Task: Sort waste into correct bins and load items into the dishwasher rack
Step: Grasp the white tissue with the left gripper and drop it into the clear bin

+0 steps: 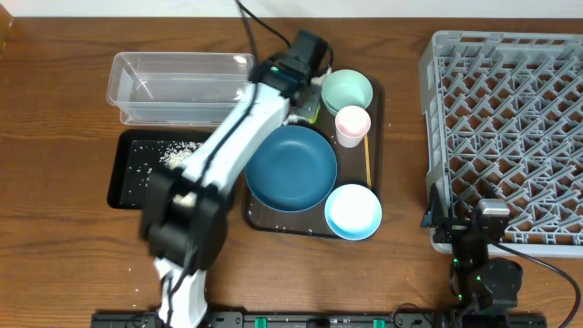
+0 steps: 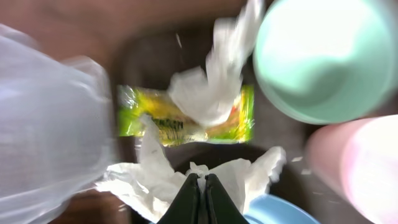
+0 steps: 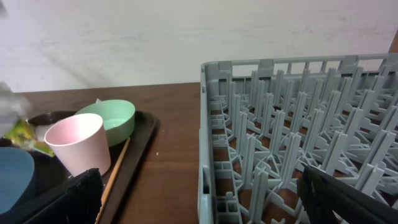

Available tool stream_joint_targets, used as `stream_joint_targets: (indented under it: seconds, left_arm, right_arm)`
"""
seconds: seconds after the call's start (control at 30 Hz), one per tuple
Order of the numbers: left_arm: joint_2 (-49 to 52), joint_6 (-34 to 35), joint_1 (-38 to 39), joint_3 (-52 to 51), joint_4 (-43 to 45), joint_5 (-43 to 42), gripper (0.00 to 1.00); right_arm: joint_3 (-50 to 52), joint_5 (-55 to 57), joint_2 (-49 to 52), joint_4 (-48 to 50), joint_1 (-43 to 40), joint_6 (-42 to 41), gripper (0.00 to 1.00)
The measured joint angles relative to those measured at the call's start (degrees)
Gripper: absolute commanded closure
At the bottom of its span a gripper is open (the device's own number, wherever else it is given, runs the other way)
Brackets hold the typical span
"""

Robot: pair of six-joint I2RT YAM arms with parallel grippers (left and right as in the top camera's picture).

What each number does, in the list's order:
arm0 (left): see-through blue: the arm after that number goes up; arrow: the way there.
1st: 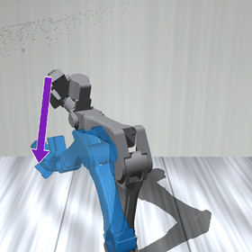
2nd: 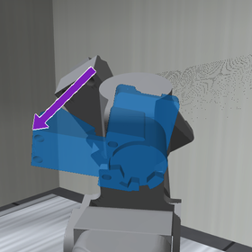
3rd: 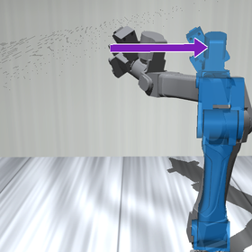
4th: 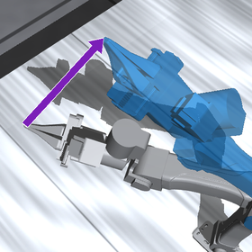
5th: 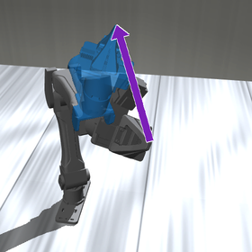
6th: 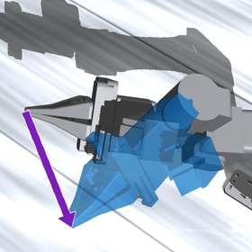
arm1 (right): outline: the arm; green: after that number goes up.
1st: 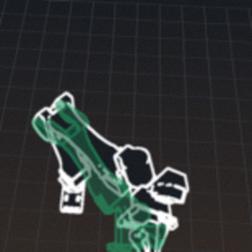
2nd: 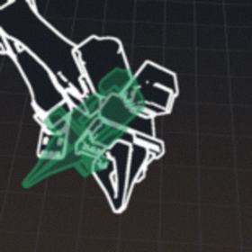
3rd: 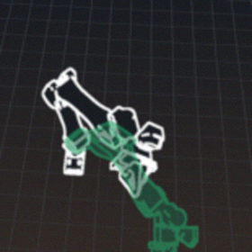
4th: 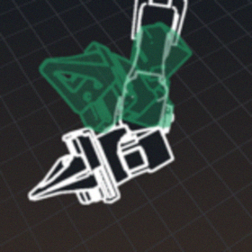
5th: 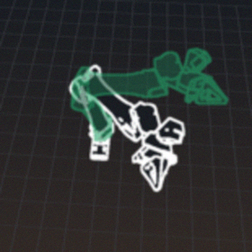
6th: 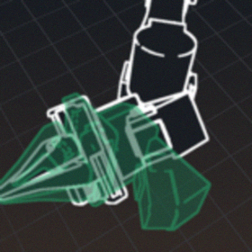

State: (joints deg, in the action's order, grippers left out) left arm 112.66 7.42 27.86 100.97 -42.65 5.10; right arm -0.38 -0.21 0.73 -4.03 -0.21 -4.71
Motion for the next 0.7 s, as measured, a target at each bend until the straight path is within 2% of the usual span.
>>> stream_joint_targets:
  seconds: [0.2,0.37,0.53,0.57,0.6,0.63,0.7]
  left_arm:
    - [-9.6,0.6,-0.2,0.1,-0.8,1.4,0.94]
    - [-10.3,3.8,-2.6,0.0,-0.6,8.0,0.94]
    - [-9.8,5.9,-8.2,0.0,1.7,11.6,0.92]
    - [-9.6,6.2,-9.3,0.0,2.6,11.9,0.78]
    - [-9.2,6.3,-10.8,0.0,3.2,12.2,0.49]
    - [-8.8,7.0,-12.0,0.0,3.5,12.5,0.27]
    - [-7.8,8.7,-14.2,0.0,3.3,12.3,0.26]
  right_arm:
    - [0.0,0.0,0.0,0.0,0.0,0.0,0.01]
    - [0.0,0.0,0.0,0.0,0.0,0.0,0.01]
    - [0.0,0.0,0.0,0.0,0.0,0.0,0.01]
    - [0.0,0.0,0.0,0.0,0.0,0.0,0.01]
    - [0.0,0.0,0.0,0.0,0.0,0.0,0.01]
    - [0.0,0.0,0.0,0.0,0.0,0.0,0.01]
    - [0.0,0.0,0.0,0.0,0.0,0.0,0.01]
